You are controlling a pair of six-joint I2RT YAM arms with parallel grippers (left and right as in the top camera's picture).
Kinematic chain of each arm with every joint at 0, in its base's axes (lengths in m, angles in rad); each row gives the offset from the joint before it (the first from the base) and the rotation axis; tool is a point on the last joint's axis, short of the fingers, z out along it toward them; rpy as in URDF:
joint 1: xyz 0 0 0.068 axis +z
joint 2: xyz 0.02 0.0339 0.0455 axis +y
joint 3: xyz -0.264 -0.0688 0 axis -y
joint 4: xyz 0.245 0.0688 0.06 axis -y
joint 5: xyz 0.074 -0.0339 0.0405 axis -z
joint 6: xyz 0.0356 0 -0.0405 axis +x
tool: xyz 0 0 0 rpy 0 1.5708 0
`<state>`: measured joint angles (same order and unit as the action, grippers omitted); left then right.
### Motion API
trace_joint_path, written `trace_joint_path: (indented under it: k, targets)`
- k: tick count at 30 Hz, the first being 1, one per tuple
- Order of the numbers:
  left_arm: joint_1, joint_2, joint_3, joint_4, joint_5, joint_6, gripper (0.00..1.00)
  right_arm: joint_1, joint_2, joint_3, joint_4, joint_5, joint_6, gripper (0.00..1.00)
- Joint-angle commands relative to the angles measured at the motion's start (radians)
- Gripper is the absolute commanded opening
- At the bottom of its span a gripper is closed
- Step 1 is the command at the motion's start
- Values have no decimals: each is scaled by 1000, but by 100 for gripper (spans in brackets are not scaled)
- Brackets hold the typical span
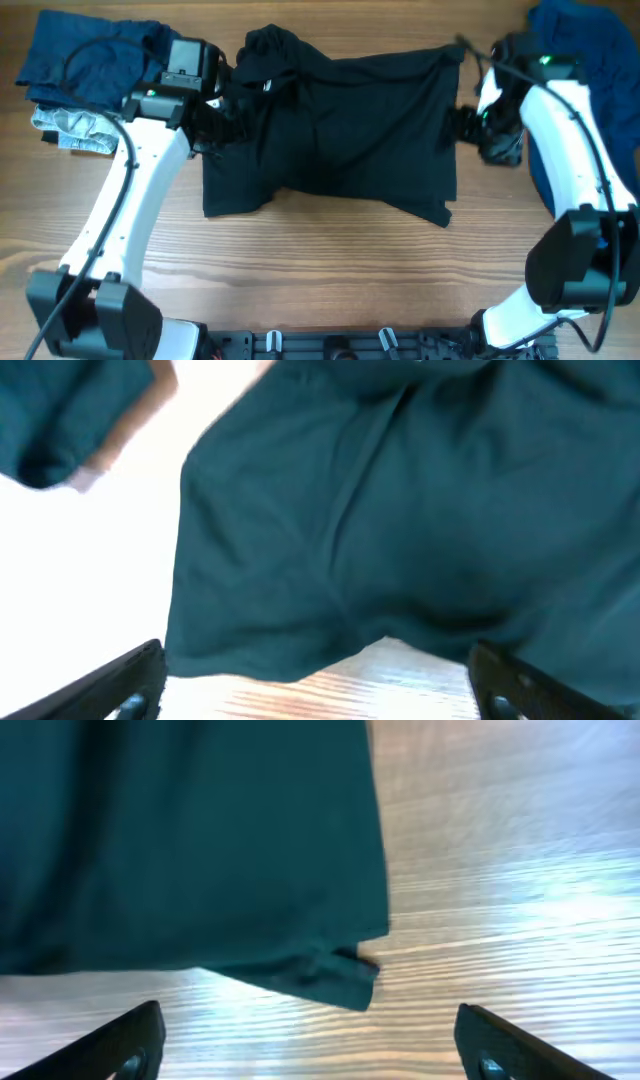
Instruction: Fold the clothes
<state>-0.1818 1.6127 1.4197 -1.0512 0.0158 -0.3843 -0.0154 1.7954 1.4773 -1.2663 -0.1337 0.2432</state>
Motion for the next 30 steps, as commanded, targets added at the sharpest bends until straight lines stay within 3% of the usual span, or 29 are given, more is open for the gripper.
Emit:
trace_joint_path:
  k: [1, 5, 9, 11, 12, 16, 23, 30]
  targets:
    - [11, 37, -66, -5, 10, -55, 87, -5, -14, -130, 68, -53, 47, 91]
    - [53, 58, -151, 39, 8, -73, 86, -5, -54, -255, 163, -64, 47, 91]
    - [104, 60, -286, 264, -73, -69, 92, -3, -57, -367, 251, -83, 37, 88]
    - [113, 60, -328, 323, -65, -69, 88, -3, -57, -396, 262, -89, 37, 81]
    - [112, 60, -338, 310, -61, -69, 86, -3, -61, -401, 259, -93, 37, 77]
    - [112, 60, -374, 224, -57, -71, 77, -3, -73, -406, 271, -93, 25, 79]
    - [112, 60, -489, 278, -9, -103, 69, -3, -73, -485, 336, -93, 30, 78]
    - [112, 60, -514, 285, -1, -103, 56, 13, -73, -553, 474, -108, 21, 71]
